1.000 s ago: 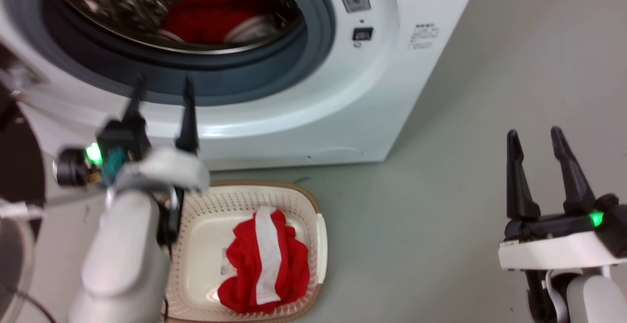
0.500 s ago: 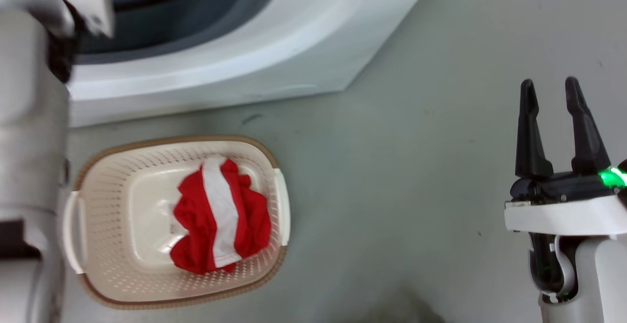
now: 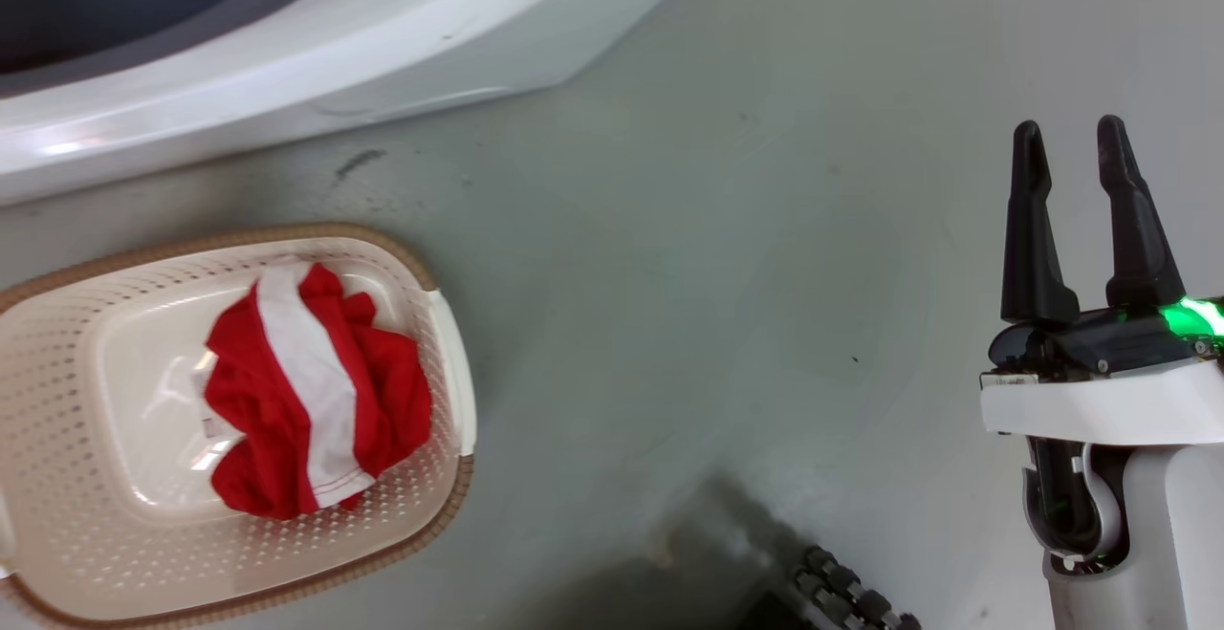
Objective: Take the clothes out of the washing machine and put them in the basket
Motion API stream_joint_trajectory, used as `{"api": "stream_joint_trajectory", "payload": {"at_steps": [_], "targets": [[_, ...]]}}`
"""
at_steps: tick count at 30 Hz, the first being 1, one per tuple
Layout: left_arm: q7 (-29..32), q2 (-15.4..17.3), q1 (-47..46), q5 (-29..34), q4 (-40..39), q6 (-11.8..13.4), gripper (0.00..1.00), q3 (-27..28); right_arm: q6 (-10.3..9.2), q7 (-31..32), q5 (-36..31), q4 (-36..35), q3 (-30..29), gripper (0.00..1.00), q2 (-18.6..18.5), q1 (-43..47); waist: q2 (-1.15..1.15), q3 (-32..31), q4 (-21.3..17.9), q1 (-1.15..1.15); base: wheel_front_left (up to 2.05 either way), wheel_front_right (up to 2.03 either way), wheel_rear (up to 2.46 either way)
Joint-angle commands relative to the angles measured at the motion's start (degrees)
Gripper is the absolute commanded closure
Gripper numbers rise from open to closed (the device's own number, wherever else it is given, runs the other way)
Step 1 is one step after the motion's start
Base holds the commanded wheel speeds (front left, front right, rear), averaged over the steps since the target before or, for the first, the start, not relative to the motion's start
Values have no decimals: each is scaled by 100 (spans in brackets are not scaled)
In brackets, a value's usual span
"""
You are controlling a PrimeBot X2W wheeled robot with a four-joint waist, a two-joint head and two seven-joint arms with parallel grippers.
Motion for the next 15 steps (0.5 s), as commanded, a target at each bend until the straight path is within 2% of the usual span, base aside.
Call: {"api": "stream_joint_trajectory", "payload": {"at_steps": [1, 6, 15], "targets": [[134, 92, -137, 6, 61, -3, 0, -67, -4, -12, 54, -36, 22, 0, 13, -85, 0, 182, -166, -1, 0, 0, 0], [591, 309, -476, 98, 142, -2, 0, -430, -4, -12, 193, -81, 17, 0, 12, -85, 0, 427, -281, -1, 0, 0, 0], [519, 454, -467, 85, 319, 49, 0, -504, -4, -12, 277, -81, 2, 0, 12, -146, 0, 687, -289, -1, 0, 0, 0]]}}
